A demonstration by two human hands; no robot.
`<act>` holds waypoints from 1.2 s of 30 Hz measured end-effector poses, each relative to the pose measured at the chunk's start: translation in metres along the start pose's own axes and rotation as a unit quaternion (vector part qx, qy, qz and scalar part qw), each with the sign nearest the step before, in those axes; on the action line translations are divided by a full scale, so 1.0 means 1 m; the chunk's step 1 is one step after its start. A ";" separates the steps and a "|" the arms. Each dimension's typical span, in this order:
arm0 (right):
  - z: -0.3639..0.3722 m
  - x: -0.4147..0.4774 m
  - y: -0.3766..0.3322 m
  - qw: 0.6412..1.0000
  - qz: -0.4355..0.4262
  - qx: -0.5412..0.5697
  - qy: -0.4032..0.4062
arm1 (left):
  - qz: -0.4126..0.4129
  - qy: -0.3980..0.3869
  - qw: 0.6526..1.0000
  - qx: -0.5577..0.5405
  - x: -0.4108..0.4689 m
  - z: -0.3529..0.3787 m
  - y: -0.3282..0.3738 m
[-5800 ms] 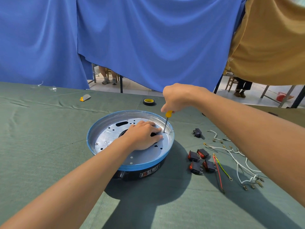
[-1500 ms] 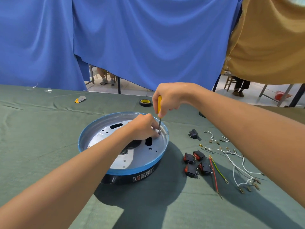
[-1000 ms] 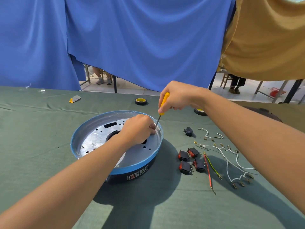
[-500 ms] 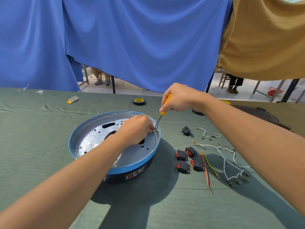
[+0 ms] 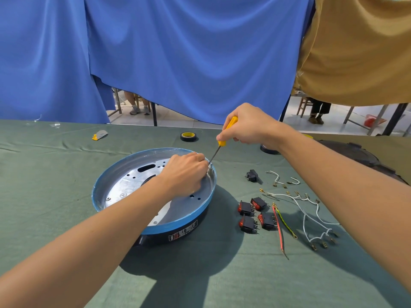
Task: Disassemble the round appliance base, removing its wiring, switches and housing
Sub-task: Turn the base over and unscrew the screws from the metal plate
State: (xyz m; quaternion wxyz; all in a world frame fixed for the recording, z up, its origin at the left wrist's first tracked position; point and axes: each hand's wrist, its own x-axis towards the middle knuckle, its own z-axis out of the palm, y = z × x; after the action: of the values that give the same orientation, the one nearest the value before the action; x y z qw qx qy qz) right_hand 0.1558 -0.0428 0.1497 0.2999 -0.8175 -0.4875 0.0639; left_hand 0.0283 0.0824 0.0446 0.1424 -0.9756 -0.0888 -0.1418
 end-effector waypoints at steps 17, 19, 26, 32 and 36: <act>0.004 -0.005 -0.004 1.000 0.000 -0.003 -0.007 | -0.105 -0.067 0.968 -0.216 -0.002 -0.006 -0.009; 0.008 -0.005 -0.007 1.000 -0.003 -0.015 -0.015 | -0.118 -0.057 0.959 -0.252 -0.004 -0.003 -0.010; 0.017 -0.001 -0.009 0.999 -0.001 -0.044 -0.025 | -0.151 -0.041 0.941 -0.300 -0.006 0.002 -0.009; 0.020 0.001 -0.008 0.998 0.001 -0.045 -0.032 | -0.152 -0.040 0.937 -0.311 -0.005 0.003 -0.009; 0.019 0.003 -0.009 0.998 -0.001 -0.045 -0.041 | -0.153 -0.039 0.936 -0.314 -0.005 0.004 -0.009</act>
State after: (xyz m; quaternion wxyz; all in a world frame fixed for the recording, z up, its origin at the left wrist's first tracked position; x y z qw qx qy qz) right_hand 0.1432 -0.0285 0.1394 0.2428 -0.8265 -0.5022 0.0752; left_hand 0.0223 0.0917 0.0420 -0.1981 -0.9500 -0.1934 -0.1441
